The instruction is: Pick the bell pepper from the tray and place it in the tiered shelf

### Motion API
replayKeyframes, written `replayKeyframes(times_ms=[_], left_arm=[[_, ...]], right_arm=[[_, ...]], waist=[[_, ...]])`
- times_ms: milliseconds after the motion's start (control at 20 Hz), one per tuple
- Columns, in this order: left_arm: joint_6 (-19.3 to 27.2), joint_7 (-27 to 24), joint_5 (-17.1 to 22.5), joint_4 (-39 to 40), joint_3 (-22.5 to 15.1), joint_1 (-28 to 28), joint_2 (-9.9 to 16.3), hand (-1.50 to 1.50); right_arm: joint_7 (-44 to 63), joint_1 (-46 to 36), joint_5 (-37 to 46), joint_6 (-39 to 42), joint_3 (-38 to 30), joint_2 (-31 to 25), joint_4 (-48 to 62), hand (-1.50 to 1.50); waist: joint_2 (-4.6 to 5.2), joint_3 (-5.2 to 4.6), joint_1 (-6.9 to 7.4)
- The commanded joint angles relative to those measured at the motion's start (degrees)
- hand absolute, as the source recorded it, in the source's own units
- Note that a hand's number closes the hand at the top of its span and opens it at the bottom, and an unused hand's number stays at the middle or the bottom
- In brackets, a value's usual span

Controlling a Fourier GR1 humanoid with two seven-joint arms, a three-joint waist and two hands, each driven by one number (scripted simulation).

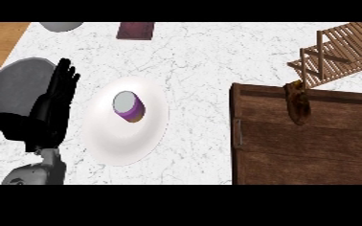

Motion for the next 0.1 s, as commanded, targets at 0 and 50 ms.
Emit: replayKeyframes(times_ms=[0, 50], left_arm=[[0.12, 0.11, -0.21, -0.13, 0.12, -0.30, 0.19, 0.00], [-0.54, 0.78, 0.79, -0.50, 0.29, -0.56, 0.31, 0.00]], right_arm=[[-3.59, 3.42, -0.81, 2.62, -0.78, 0.38, -0.39, -1.50], [-1.10, 1.87, -1.14, 3.05, -1.13, -1.62, -0.49, -1.50]], waist=[[-0.04, 0.10, -0.06], [0.02, 0.05, 0.63]])
